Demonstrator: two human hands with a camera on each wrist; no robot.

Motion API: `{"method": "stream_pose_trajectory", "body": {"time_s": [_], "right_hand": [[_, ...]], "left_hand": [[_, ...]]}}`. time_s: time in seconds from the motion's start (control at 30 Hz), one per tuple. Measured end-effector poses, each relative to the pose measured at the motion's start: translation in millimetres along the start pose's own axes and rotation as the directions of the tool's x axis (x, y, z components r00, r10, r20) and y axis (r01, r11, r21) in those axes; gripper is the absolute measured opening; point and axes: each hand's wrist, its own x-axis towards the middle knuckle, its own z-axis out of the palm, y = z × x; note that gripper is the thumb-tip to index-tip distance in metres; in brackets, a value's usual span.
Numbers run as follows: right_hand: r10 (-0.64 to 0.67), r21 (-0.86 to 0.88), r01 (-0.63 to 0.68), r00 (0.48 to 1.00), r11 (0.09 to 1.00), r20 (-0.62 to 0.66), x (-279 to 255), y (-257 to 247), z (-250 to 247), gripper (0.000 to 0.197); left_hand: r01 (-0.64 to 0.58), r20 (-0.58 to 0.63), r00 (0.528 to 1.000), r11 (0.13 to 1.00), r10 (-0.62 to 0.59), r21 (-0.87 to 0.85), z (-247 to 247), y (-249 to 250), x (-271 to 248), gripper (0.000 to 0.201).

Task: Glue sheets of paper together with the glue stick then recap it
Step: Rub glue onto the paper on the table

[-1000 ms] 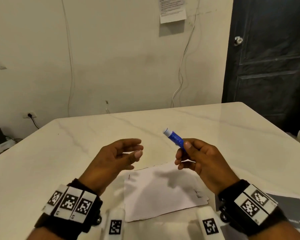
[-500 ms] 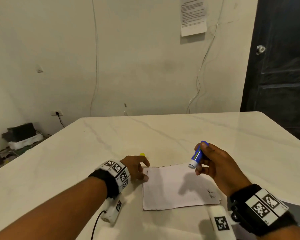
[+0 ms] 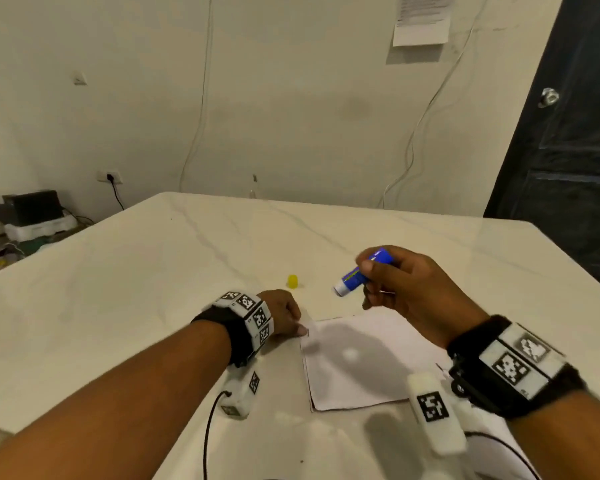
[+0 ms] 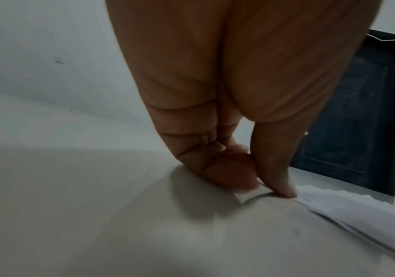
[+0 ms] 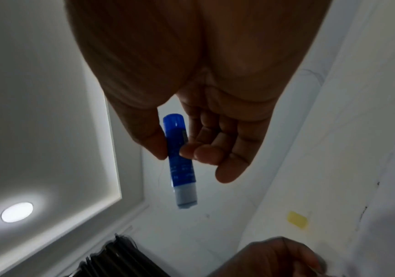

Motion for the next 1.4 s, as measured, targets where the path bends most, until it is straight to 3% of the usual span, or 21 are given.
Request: {"method": "stream_pose_trajectory", "body": {"time_s": [0.13,0.23,0.43,0.6,0.97,1.1,1.4], "right_hand": [[0.137,-0.278,-0.12,0.99,0.953,0.042,25.7,20.7,26.0,0.014],[0.257,-0.493,-0.221,0.966,0.841,0.004,41.7,50.4,37.7,0.017],[0.208,-0.75,-0.153,0.978,0.644,-0.021,54.0,66.6,52.9,0.034],[0.177,-0.802,-0.135,0.983,0.582,-0.037,55.0,64.1,57.8,0.034],[0.201,-0.861,-0.129,0.979,0.491,-0.032,50.4,58.9,62.0,0.032],[0.179,-0.836,-0.139,0.983,0.531,-0.05,51.2,59.6,59.9,0.034],[0.195,-0.889,-0.057,0.98,0.455,0.037,39.7,57.5,63.2,0.031]], "left_hand": [[0.0,-0.001,1.0,1.0,0.0,0.023,2.6,-2.3,2.9,0.044],[-0.007,0.008,1.0,0.999,0.007,0.038,3.3,-1.8,6.6,0.043],[-0.045,0.021,0.999,0.995,0.043,0.094,1.5,-1.5,8.4,0.031],[-0.059,0.028,0.998,0.995,0.057,0.084,0.9,-3.3,12.0,0.018],[-0.044,0.02,0.999,0.996,0.042,0.081,1.8,0.0,8.7,0.02],[-0.02,0.027,0.999,0.998,0.019,0.062,2.1,0.0,8.8,0.021],[-0.018,0.042,0.999,0.996,0.014,0.085,-0.2,3.4,6.6,0.032]]}}
